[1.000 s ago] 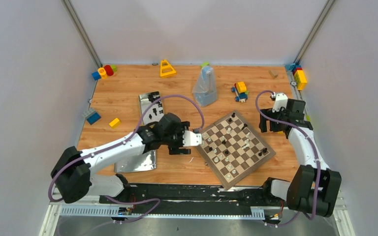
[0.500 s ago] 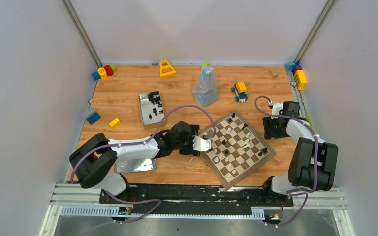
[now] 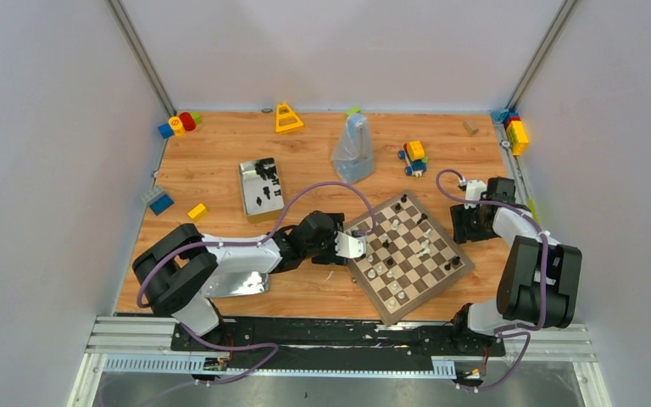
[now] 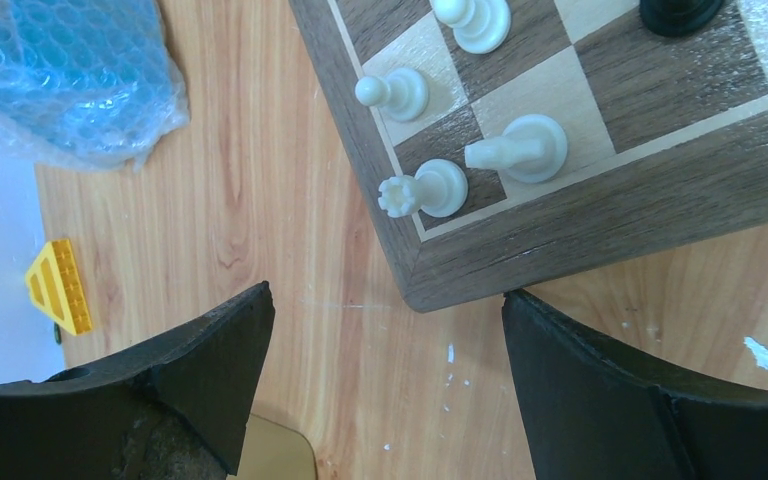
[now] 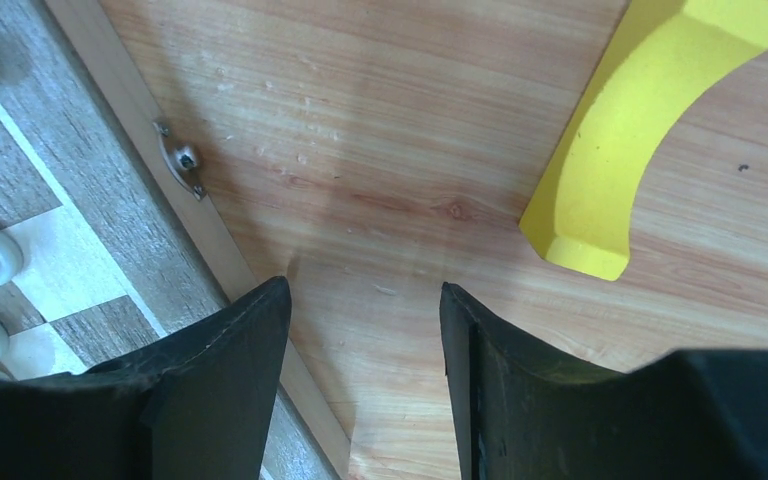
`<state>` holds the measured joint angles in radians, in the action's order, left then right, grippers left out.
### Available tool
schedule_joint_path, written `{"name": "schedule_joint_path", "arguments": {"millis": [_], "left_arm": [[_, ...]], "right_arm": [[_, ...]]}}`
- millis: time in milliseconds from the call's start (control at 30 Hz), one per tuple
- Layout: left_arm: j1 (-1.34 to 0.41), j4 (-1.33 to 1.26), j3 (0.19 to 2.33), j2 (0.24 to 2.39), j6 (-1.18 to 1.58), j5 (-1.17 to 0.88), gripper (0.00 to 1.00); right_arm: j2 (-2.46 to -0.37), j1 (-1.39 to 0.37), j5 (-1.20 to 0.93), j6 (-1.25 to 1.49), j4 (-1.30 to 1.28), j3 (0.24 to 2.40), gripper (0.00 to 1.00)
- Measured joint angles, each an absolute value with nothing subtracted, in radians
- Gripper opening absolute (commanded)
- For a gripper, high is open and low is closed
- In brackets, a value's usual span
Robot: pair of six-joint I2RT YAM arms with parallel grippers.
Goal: Set up the chess pieces on the board
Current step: Move the chessboard to the center of the board.
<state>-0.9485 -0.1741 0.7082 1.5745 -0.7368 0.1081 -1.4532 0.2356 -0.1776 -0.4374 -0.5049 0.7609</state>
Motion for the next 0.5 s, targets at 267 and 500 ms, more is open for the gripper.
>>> {"name": "schedule_joint_path", "arguments": {"millis": [267, 500], "left_arm": [[-0.949, -0.185, 0.708, 1.578, -0.735, 0.165, 0.92], [-0.949, -0.183, 0.685, 1.562, -0.739, 0.195, 0.92]], "right_arm": [[-1.451, 0.230, -0.229, -0.458, -0.506, 0.760, 0.58], [-1.484, 0.174, -0.268, -0.455, -0.520, 0.799, 0.58]]}}
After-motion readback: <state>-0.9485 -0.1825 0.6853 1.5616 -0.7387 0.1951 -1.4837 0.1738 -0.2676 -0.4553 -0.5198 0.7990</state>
